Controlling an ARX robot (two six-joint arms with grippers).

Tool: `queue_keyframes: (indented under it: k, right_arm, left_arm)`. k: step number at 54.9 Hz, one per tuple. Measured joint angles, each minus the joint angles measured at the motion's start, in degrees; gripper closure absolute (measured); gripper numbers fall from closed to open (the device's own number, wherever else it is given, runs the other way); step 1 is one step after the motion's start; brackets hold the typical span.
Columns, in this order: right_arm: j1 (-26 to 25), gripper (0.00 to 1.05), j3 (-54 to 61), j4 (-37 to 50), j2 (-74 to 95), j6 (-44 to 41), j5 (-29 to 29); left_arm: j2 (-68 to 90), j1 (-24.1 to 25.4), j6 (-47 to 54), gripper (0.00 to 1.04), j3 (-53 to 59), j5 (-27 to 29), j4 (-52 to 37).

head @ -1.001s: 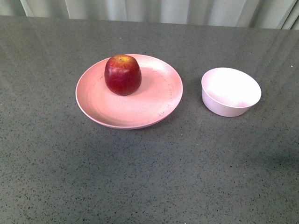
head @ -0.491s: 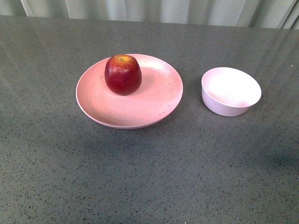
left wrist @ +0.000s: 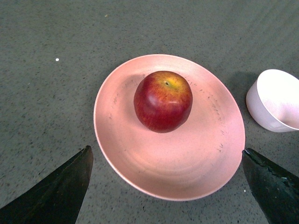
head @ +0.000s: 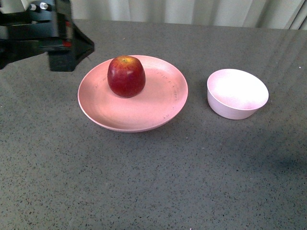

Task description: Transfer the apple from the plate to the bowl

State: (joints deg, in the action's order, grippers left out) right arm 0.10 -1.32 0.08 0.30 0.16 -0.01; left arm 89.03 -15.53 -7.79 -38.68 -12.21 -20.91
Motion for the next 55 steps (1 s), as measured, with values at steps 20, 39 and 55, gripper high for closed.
queue_keyframes:
  k: [20,39,55]
  right_arm:
    - [0.00,0.09,0.00,0.00,0.00,-0.02,0.00]
    - [0.00,0.09,0.00,0.00,0.00,-0.02,0.00]
    - [0.00,0.09,0.00,0.00,0.00,-0.02,0.00]
  left_arm:
    - [17.00,-6.67,3.78,0.09,-14.12,6.14,0.39]
    - [25.49,-8.55,8.26,0.09,-20.46,8.57,1.73]
    - [29.97,-8.24,9.20,0.09,-25.51,9.66,3.04]
